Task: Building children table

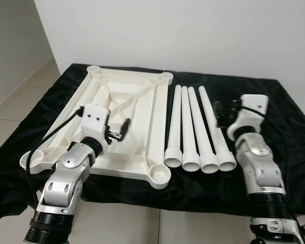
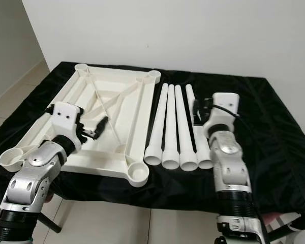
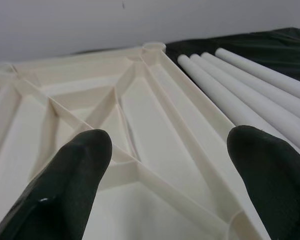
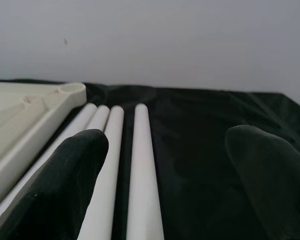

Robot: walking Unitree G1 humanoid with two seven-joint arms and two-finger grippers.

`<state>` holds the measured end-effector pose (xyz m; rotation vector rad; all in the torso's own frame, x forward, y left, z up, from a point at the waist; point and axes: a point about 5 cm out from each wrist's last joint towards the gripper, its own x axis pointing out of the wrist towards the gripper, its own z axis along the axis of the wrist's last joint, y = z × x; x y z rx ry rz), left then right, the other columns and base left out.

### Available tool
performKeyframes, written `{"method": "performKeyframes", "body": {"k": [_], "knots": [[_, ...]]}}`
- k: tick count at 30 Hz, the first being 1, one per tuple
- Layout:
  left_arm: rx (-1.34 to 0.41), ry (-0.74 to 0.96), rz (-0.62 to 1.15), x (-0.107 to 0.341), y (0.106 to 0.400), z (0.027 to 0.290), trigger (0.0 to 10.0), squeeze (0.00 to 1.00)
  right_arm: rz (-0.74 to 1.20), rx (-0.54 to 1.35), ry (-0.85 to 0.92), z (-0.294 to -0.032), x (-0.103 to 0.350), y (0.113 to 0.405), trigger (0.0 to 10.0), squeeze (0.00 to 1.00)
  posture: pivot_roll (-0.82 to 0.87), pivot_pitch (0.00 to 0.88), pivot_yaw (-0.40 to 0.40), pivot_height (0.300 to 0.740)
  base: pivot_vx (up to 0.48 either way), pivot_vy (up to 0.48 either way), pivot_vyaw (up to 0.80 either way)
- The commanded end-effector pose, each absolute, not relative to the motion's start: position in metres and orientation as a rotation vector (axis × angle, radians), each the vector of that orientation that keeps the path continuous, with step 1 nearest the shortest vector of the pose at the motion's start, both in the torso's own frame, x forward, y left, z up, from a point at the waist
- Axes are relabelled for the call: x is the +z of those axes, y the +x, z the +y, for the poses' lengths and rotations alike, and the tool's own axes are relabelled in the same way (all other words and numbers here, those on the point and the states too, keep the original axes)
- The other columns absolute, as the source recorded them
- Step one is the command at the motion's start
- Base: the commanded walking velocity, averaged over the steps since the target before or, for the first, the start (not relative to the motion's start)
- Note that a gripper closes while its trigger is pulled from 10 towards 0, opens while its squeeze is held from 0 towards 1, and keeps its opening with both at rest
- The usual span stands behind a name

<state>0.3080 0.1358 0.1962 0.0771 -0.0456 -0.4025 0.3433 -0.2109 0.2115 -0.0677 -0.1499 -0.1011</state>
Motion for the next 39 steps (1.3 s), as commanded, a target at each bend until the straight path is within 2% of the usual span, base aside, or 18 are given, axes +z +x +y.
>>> {"method": "performKeyframes", "body": {"k": [1,6,16,23,39], "knots": [[-0.425,0.078,-0.017,0.197,0.31,0.135,10.0,0.0,-0.112,-0.111,-0.043,-0.216,0.208,0.348,10.0,0.0,-0.05,0.068,0.016,0.74,0.0,0.0,0.0],[-0.486,0.117,-0.007,0.198,0.306,0.13,10.0,0.0,-0.069,-0.09,-0.025,-0.215,0.207,0.351,10.0,0.0,-0.05,0.074,0.018,0.74,0.0,0.0,0.0],[-0.566,0.117,0.032,0.202,0.296,0.122,10.0,0.0,0.155,-0.067,-0.068,-0.213,0.196,0.358,10.0,0.0,-0.07,0.111,0.012,0.74,0.0,0.0,0.0],[-0.582,0.1,0.039,0.204,0.29,0.117,10.0,0.0,0.283,-0.102,-0.107,-0.222,0.19,0.36,10.0,0.0,-0.07,0.129,0.001,0.74,0.0,0.0,0.0],[-0.581,0.063,0.066,0.201,0.282,0.111,10.0,0.0,0.532,-0.125,-0.049,-0.226,0.176,0.358,10.0,0.0,-0.08,0.13,-0.023,0.74,0.0,0.0,0.0]]}}
